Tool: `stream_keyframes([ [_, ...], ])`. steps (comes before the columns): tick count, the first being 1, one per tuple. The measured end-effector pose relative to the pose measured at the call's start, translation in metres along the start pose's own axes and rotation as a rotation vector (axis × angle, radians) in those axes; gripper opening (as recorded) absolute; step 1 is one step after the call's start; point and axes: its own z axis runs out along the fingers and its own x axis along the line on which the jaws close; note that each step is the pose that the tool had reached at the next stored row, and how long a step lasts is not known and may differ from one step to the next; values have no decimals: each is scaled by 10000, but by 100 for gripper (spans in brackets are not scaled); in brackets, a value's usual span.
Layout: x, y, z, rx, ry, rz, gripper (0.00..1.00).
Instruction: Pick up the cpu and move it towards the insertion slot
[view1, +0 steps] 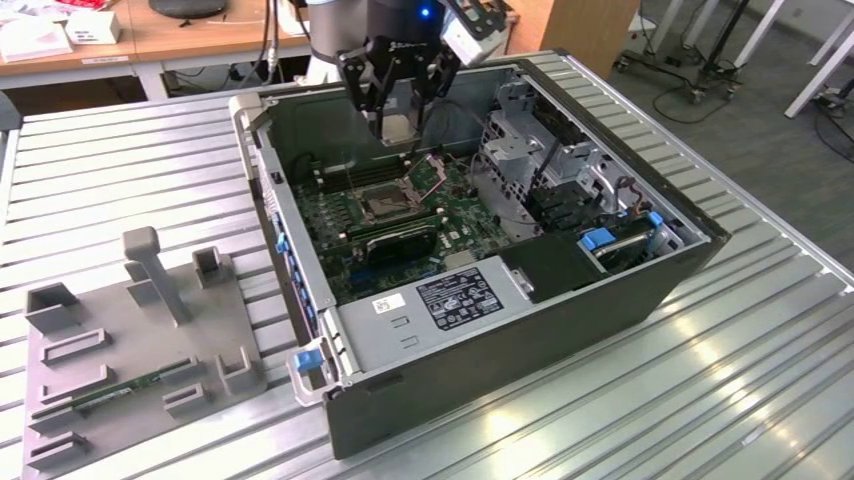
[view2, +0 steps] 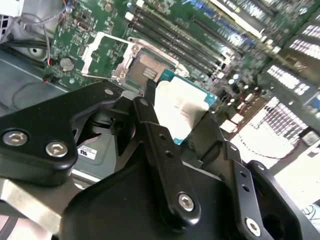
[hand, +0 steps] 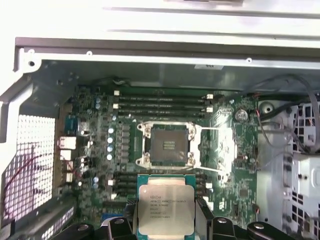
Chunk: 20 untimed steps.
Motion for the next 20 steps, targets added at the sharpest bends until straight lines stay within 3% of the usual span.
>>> stream_keyframes([
  [13, -82, 266, 226, 16, 0, 49, 54],
  [20, -82, 284, 318, 19, 0, 73, 54],
])
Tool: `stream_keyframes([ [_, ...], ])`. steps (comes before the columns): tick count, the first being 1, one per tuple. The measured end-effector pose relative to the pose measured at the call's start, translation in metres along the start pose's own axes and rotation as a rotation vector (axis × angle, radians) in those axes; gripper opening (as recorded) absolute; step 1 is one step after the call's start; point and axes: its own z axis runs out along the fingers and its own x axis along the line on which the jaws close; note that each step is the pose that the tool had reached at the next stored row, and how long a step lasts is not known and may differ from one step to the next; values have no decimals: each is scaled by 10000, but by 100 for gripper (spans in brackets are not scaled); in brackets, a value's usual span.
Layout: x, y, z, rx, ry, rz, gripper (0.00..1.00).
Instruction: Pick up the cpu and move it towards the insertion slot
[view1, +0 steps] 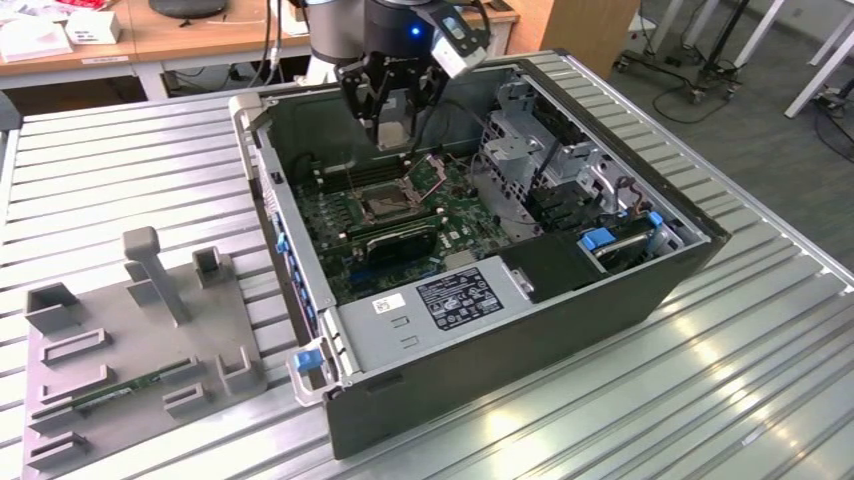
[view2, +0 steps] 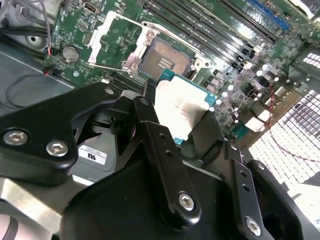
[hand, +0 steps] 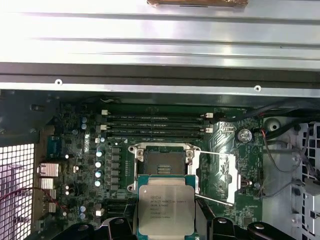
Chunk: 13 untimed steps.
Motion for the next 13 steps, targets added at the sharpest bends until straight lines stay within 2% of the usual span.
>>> stream_keyframes([
  [13, 0, 13, 18, 2, 0, 8, 54],
])
